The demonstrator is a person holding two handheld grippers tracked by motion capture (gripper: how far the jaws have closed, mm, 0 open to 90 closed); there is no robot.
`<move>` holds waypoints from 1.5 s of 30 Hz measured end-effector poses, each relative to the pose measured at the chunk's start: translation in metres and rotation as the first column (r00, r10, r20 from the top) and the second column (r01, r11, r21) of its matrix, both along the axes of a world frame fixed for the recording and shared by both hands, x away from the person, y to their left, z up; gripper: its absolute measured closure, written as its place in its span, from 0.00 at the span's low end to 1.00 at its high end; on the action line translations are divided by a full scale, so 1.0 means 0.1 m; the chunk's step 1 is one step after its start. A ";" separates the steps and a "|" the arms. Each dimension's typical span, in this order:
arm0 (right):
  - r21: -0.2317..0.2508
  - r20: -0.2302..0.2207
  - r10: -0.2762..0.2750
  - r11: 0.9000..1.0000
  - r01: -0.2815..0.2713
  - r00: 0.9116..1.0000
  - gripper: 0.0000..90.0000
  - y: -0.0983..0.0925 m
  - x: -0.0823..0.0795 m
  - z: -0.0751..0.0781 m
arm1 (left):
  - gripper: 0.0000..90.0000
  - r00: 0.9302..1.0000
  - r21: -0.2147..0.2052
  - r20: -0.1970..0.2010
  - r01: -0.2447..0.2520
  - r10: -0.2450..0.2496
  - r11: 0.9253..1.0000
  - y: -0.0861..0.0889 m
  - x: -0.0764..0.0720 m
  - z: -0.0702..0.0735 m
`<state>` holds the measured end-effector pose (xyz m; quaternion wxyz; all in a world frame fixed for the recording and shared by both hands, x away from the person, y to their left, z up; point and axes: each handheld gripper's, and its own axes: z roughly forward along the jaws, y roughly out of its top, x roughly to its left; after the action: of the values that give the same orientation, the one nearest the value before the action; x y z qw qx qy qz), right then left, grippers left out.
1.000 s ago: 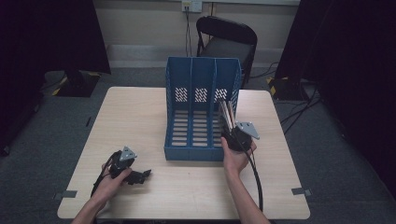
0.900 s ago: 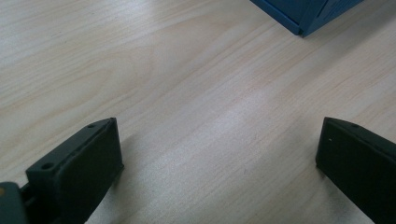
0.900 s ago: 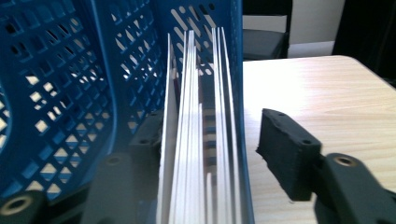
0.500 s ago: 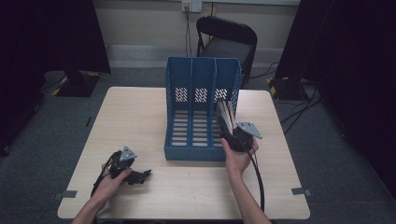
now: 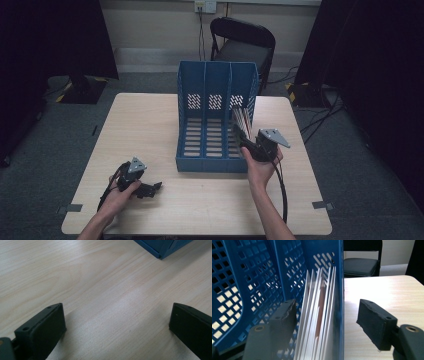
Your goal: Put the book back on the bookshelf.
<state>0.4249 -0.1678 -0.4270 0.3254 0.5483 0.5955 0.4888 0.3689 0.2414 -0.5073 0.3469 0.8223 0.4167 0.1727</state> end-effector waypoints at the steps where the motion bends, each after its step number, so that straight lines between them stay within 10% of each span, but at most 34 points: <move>1: 0.001 0.006 0.006 1.000 -0.006 1.000 0.35 -0.02 0.00 0.03 | 0.00 1.000 0.000 0.000 0.000 0.000 1.000 0.00 0.00 0.00; 31: -0.022 -0.049 0.121 0.992 -0.122 0.991 0.32 -0.57 -0.28 0.26 | 0.00 1.000 0.001 0.001 0.000 0.000 1.000 0.00 0.00 0.00; 38: -0.032 -0.109 0.217 0.975 -0.221 0.970 0.26 -0.68 -0.50 0.11 | 0.00 1.000 0.000 0.000 -0.001 0.001 1.000 0.00 0.00 0.00; 45: -0.016 -0.190 0.336 0.938 -0.346 0.922 0.23 -0.75 -0.66 -0.06 | 0.00 1.000 -0.001 -0.001 -0.005 0.005 1.000 0.00 -0.01 0.00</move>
<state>0.3585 -0.2424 -0.4329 0.1920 0.4711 0.7212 0.4702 0.3683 0.2416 -0.5074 0.3464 0.8212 0.4191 0.1731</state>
